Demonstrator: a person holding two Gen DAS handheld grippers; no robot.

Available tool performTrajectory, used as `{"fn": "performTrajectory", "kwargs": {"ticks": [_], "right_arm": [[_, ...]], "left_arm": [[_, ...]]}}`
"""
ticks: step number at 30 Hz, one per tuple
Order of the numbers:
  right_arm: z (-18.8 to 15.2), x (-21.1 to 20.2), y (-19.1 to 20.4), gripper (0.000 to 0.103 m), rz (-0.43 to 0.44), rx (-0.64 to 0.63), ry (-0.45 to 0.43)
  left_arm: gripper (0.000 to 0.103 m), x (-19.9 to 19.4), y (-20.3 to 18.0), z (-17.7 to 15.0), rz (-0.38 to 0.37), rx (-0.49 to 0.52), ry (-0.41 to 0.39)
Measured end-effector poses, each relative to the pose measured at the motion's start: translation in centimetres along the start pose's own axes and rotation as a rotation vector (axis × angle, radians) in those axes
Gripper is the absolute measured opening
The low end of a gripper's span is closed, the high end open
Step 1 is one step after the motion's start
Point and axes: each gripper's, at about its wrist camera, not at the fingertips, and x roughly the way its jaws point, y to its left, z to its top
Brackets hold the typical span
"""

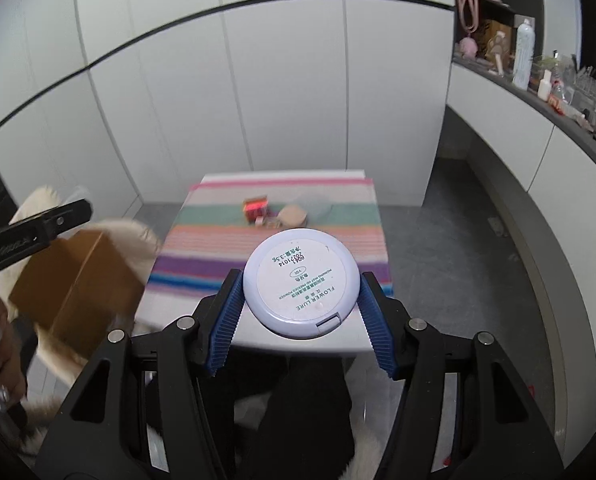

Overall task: Organize objects
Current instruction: 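Lift both held items and carry them over the cardboard box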

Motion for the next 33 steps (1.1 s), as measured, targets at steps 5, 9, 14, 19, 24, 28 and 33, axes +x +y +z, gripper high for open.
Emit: {"fn": "performTrajectory", "kwargs": {"ticks": [5,9,14,19,24,28,33], "right_arm": [[-3.0,-0.5,-0.4,0.060,0.001,-0.004,0.045],[-3.1,-0.4,-0.8,0.060,-0.013,0.017,0.049],[-2.5,-1.1,-0.6,0.060,-0.038,0.013,0.024],[-1.5,-1.9,-0.8,0.060,-0.062,0.028,-0.001],[-1.1,-0.9,0.3,0.060,-0.049,0.008,0.020],[-0.7,0.1,2.5,0.060,-0.012,-0.036,0.036],[0.0,2.0,6.2,0.060,0.053,-0.109,0.058]], "left_arm": [[0.056,-1.2,1.3,-0.8,-0.003,-0.026,0.013],[0.056,-1.8,2.4,-0.4,0.013,-0.059,-0.006],[0.056,-0.7,2.4,-0.2,0.009,-0.065,0.022],[0.056,0.7,1.6,-0.5,-0.024,-0.038,0.053],[0.056,1.3,3.6,-0.7,-0.004,-0.077,0.066],[0.056,1.5,6.2,-1.0,0.025,-0.133,0.071],[0.056,0.6,10.1,-1.8,0.084,-0.216,0.061]]}}
